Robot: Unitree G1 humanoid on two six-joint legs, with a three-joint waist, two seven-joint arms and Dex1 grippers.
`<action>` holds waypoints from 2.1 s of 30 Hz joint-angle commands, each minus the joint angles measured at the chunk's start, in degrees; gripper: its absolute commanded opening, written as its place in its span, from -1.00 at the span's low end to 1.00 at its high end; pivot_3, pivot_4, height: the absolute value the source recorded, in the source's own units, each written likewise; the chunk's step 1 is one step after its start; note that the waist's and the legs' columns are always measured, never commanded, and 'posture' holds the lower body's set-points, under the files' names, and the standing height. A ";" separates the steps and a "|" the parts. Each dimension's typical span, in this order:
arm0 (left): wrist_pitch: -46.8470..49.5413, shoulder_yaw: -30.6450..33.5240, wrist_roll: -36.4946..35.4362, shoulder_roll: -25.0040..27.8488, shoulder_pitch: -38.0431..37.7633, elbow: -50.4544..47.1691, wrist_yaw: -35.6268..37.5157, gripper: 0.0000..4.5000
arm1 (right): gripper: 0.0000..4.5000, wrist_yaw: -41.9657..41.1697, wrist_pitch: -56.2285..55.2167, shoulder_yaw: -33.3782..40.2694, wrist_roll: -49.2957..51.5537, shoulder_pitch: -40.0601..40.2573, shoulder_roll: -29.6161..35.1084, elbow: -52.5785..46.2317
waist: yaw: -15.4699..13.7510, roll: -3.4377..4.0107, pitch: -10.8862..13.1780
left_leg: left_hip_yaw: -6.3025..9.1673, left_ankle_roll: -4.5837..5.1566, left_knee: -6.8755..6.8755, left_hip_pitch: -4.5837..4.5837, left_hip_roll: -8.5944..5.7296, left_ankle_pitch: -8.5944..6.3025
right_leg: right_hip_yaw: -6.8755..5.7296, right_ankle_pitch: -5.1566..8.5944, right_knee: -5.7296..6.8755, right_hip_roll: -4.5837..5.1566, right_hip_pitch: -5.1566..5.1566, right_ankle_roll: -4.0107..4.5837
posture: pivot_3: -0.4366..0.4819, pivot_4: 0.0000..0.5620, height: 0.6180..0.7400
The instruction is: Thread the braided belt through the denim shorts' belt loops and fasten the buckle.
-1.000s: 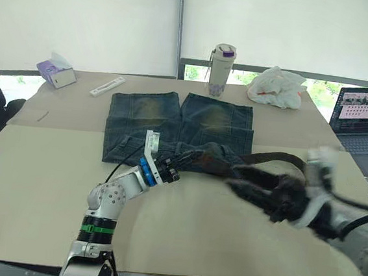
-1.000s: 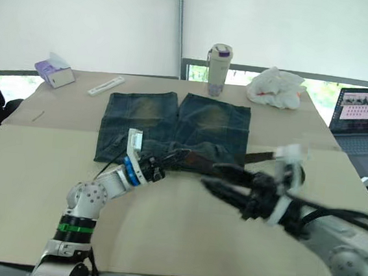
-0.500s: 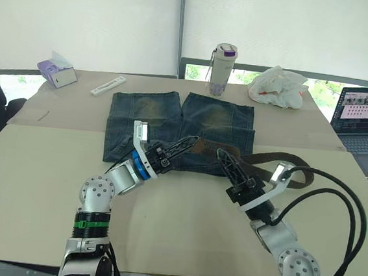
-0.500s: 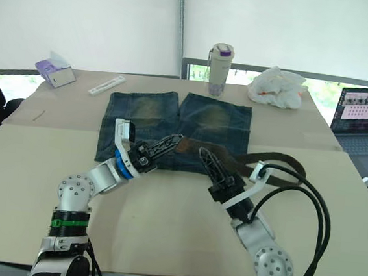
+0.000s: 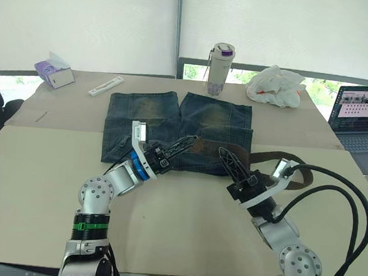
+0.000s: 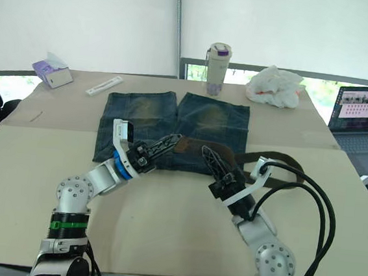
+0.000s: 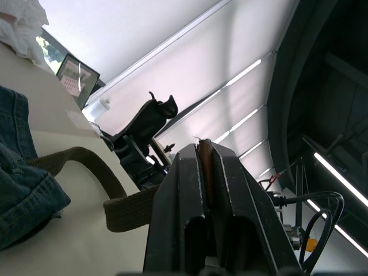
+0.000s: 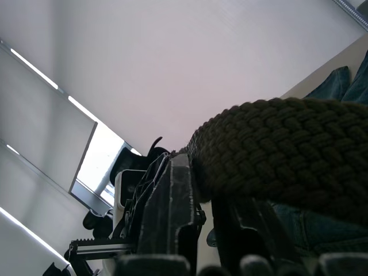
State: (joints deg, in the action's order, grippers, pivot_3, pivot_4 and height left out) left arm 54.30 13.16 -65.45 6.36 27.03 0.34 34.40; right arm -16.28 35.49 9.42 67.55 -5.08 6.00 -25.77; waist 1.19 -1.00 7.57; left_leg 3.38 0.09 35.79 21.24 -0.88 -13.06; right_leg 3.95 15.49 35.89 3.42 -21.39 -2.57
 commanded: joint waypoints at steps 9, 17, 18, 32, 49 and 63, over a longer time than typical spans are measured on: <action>-11.41 -5.55 13.64 4.77 0.02 -1.12 2.76 -0.13 | -1.00 2.47 -3.46 6.34 2.10 -3.27 2.31 0.60 | -0.03 0.00 0.00 | 0.00 0.00 -0.02 0.00 -0.03 0.00 | 0.00 0.00 -0.01 0.01 -0.01 0.00 | -0.05 -0.47 1.00; -41.05 -14.30 37.70 9.27 1.41 4.79 10.69 0.99 | -1.00 11.47 1.03 10.85 -0.88 -8.71 11.41 11.31 | -0.44 0.09 0.04 | -0.08 0.00 -0.11 0.04 -0.05 0.00 | 0.08 -0.02 -0.12 0.14 -0.04 0.05 | -0.05 -0.47 1.00; -43.52 -14.98 39.63 9.35 1.71 5.68 11.05 0.99 | -1.00 12.19 1.99 10.68 -1.46 -10.40 12.65 13.38 | -0.35 0.09 0.04 | -0.09 0.00 -0.11 0.06 -0.05 0.00 | 0.09 -0.02 -0.11 0.15 -0.05 0.05 | -0.05 -0.47 1.00; -53.41 -15.93 45.66 9.49 0.21 10.29 14.14 0.99 | -1.00 -2.83 7.59 6.08 -17.96 -32.01 25.21 49.07 | -0.30 0.10 0.06 | -0.41 0.02 -0.05 0.23 -0.08 0.01 | -0.01 -0.03 -0.11 0.05 -0.09 0.03 | -0.05 -0.47 1.00; -50.25 -14.32 45.47 16.65 1.24 11.70 19.30 0.99 | -1.00 -12.90 12.47 5.98 -26.26 -39.37 21.33 62.83 | -0.02 0.12 0.06 | -0.22 0.02 -0.05 0.16 0.04 0.01 | -0.01 -0.03 -0.03 0.03 -0.09 0.03 | -0.05 -0.47 1.00; -51.18 -14.91 46.53 15.39 1.63 12.44 19.27 0.99 | -1.00 -6.85 21.85 24.85 -16.88 -45.38 15.86 73.76 | 1.42 0.16 0.08 | -0.20 0.02 -0.11 0.13 0.24 0.01 | 0.03 -0.07 0.02 -0.04 -0.09 0.09 | -0.05 -0.47 1.00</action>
State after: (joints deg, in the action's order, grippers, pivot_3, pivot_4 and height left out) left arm 3.94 -2.22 -19.09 21.70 27.60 13.89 53.67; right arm -23.16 55.93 31.17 47.56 -48.90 21.77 48.53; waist 2.60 -0.85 7.66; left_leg 3.18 0.12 35.68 21.38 -0.64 -13.05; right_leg 3.98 15.42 35.91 3.37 -21.48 -2.48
